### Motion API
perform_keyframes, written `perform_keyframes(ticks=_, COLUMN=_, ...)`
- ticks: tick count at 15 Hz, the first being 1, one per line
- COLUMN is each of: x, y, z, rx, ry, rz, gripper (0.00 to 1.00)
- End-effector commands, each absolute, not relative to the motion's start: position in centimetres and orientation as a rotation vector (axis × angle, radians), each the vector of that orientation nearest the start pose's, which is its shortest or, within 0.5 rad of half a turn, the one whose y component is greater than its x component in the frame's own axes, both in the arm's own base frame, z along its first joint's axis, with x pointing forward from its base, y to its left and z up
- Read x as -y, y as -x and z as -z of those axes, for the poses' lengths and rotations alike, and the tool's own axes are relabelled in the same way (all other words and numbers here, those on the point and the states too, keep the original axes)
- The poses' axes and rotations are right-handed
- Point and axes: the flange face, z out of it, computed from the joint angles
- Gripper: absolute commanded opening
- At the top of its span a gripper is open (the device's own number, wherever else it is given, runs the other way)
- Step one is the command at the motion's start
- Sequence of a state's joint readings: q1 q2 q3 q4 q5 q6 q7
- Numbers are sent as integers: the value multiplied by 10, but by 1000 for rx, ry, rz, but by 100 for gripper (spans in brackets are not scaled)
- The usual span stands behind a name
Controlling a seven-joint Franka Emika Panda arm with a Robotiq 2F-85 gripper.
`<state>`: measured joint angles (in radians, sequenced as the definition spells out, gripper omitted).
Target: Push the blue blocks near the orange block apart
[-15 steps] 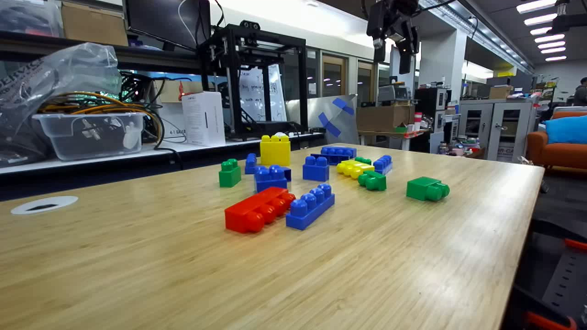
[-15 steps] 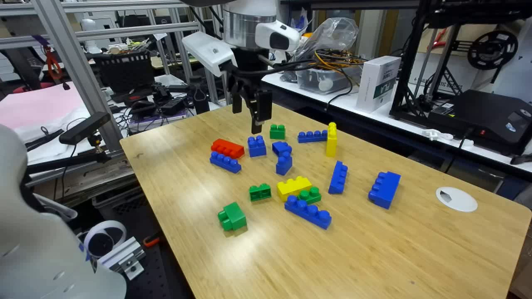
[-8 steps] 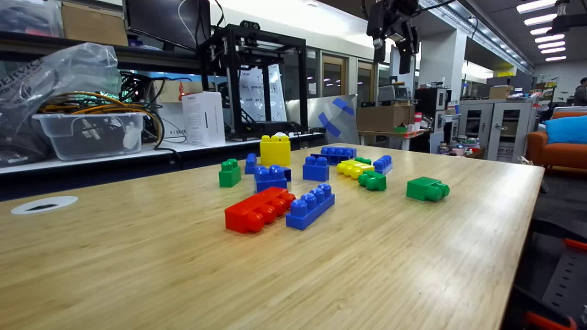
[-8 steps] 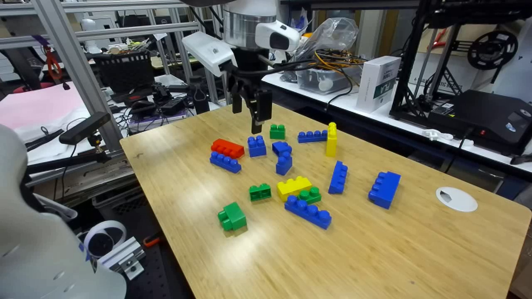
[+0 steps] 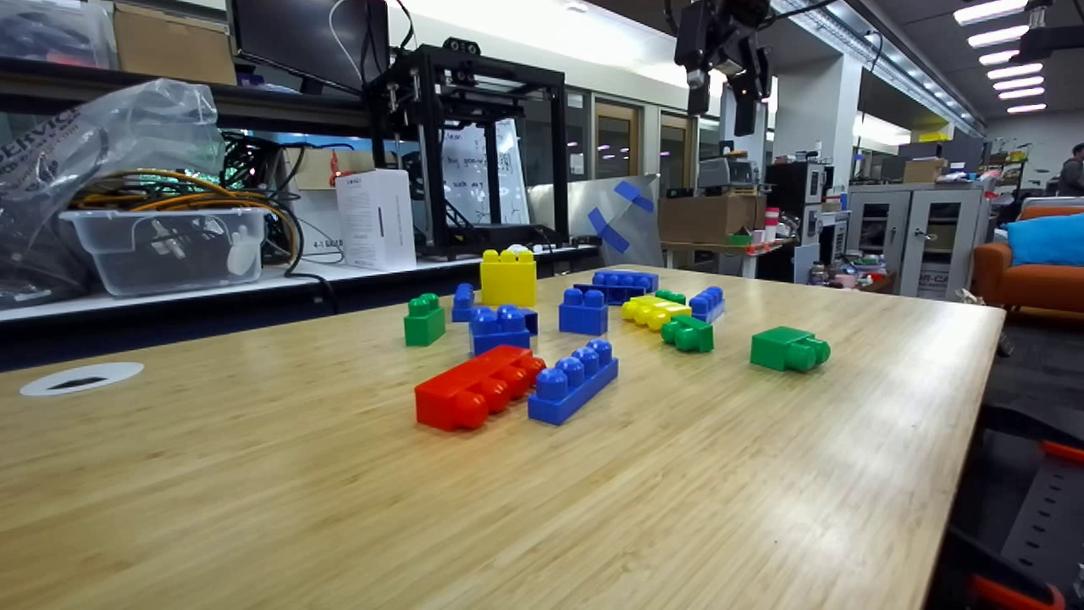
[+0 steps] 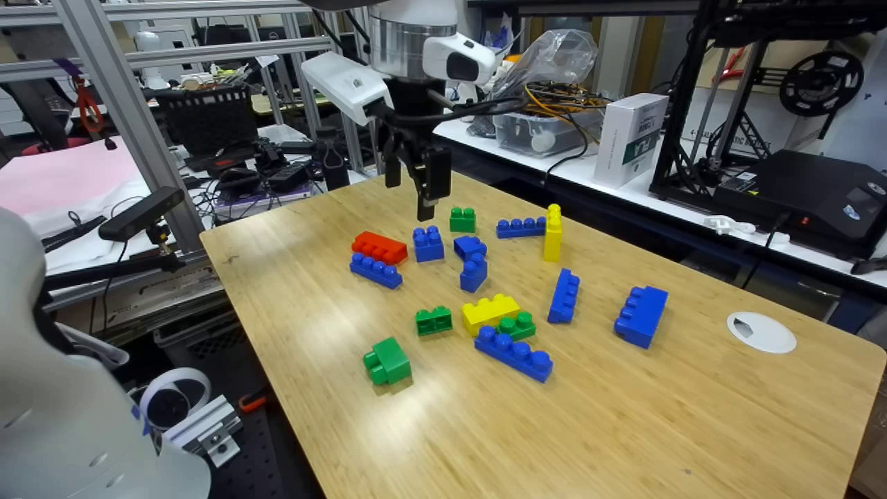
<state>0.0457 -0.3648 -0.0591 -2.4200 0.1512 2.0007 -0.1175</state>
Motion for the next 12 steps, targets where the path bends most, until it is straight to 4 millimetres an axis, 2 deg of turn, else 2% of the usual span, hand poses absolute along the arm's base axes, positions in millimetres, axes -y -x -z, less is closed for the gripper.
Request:
perform_keyframes(ticks=1, x=-12, y=-429, z=-438, rx=125, ry=2955, rz=-58, gripper=100)
perform_keyframes(ticks=5, x=-30, y=-442, z=-421, rx=171, ry=2945, rz=-79, gripper=100)
perform_keyframes(ticks=11, x=-64, y=-487, z=-367, rx=160, ry=2994, rz=-103, gripper=100)
perform_keyframes(ticks=12, x=-70, y=-494, z=-360, rx=160, ry=3000, rz=-112, gripper=96)
